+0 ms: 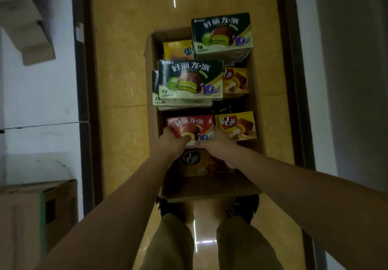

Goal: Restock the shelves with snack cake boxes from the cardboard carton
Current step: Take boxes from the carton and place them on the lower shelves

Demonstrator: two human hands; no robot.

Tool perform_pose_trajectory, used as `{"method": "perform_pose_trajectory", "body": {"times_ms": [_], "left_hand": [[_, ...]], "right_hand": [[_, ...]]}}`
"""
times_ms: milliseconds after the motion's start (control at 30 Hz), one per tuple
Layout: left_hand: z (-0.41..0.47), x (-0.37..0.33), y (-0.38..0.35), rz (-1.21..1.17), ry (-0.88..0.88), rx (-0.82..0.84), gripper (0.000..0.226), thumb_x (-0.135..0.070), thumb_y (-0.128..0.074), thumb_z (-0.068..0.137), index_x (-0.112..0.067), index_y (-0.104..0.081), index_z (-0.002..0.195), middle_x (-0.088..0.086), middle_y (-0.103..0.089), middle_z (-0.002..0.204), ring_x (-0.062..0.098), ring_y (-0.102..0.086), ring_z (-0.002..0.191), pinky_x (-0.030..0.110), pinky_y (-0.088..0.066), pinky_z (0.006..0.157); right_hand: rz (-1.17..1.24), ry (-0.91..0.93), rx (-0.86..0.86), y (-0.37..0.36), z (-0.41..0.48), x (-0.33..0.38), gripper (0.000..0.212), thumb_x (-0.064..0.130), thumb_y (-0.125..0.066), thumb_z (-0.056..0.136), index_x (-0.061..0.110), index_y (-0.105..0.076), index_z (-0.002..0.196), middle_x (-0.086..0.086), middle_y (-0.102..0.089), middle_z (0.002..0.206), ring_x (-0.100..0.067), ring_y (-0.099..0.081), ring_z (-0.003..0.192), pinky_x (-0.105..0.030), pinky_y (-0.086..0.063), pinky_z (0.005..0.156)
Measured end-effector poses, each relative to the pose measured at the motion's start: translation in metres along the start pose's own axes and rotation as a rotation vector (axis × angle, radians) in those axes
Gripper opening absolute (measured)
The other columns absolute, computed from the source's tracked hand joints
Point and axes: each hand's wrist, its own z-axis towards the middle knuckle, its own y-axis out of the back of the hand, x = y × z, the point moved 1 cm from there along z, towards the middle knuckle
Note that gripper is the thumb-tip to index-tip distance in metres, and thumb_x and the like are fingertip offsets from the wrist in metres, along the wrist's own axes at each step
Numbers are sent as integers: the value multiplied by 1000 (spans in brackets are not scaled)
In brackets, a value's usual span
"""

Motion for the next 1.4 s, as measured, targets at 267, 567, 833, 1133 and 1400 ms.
{"method": "perform_pose_trajectory", "body": {"times_ms": [267,567,833,1133,1400], "left_hand": [[28,-1,-31,-28,84,-144,104,-51,-71,87,-13,-8,160,25,-28,152,47,-42,135,51,-42,109],[41,-22,-29,915,-434,-101,91,-52,-70,85,-12,-27,155,13,-37,152,35,-32,144,47,-30,120],[100,-35,-31,978,-390,177,95,-73,-68,76,-24,-38,152,8,-51,150,33,-49,136,46,-44,110],[120,-41,-25,1013,-411,291,89,-74,-64,79,-35,-38,154,3,-44,158,28,-42,143,36,-36,113],[99,-25,-28,1024,-326,296,81,-73,-65,80,-33,-46,148,5,-57,144,28,-54,131,32,-44,99]], "right_hand": [[-74,-3,-152,-44,46,-8,105,50,-71,81,22,-10,161,-7,-19,161,-35,-35,141,-42,-43,111],[219,47,-398,-70,20,-40,71,24,-71,90,18,-36,151,-3,-38,149,-27,-43,137,-46,-45,110],[1269,-421,-6,-72,44,-36,23,16,-74,90,12,-57,105,-14,-58,118,-31,-54,121,-49,-45,110],[1602,-326,84,-82,77,-27,44,4,-64,84,4,-62,128,-23,-65,131,-40,-62,120,-57,-47,106],[1555,-374,41,-87,52,-39,32,-1,-60,89,5,-60,120,-22,-65,112,-40,-62,112,-58,-47,105]]}}
